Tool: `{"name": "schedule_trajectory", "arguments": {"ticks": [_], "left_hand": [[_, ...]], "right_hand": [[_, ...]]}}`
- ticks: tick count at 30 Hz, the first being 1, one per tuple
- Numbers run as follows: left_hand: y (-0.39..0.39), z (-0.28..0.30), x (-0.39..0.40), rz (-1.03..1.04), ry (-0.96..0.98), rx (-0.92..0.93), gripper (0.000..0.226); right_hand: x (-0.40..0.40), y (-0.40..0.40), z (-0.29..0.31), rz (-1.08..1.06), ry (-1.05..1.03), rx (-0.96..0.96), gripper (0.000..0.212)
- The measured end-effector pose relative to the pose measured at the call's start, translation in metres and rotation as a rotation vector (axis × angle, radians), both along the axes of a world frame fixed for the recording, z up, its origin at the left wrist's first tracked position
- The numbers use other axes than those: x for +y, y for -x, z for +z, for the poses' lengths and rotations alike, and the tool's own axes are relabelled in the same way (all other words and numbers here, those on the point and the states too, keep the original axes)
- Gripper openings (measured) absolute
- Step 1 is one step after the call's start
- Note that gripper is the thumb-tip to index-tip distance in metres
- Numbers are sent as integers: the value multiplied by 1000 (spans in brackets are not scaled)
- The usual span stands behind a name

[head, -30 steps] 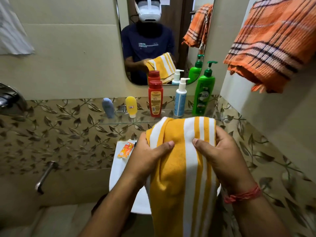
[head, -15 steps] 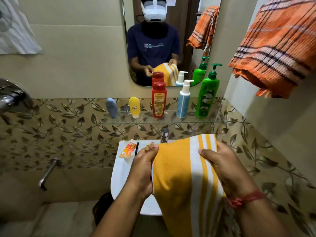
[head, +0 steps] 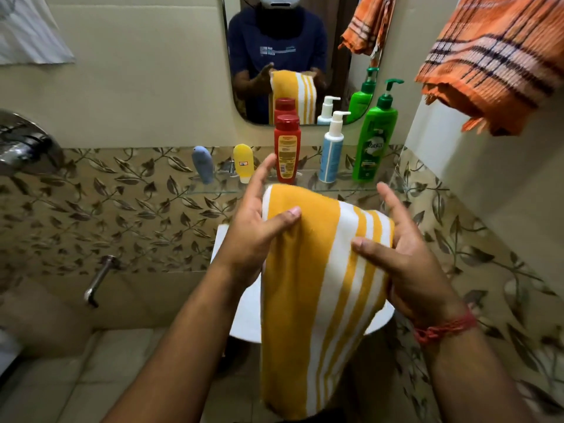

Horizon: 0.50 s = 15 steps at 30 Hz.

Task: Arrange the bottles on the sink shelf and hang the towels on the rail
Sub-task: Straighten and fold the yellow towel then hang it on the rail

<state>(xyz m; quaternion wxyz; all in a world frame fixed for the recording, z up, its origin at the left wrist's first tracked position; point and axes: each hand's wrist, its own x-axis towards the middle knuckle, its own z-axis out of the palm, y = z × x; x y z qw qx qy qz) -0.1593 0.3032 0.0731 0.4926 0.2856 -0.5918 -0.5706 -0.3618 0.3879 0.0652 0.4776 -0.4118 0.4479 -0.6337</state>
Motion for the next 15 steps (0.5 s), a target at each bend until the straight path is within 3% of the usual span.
{"name": "schedule_trajectory", "arguments": {"ticks": [4,7,9,10,13,15], "left_hand": [[-9,3,-1,-123,-2,-72,97],[-11,0,4,-132,-35,-188,102],[-10,1,4,-37,-29,-98,98],[-9,2,4,-4,-27,-33,96],[-4,10,0,39,-2,20,90],[-2,12,-3,45,34,-17,90]], "right_hand": [[-7,-3,11,-219,0,-38,69],[-13,-3,17,-66,-58,-138,69],[-11,-1,22,60,21,-224,83],[-9,-1,20,91,59,-191,88],[-5,-8,13,34,79,244,100],[-5,-12,10,-65,136,325,97]]}}
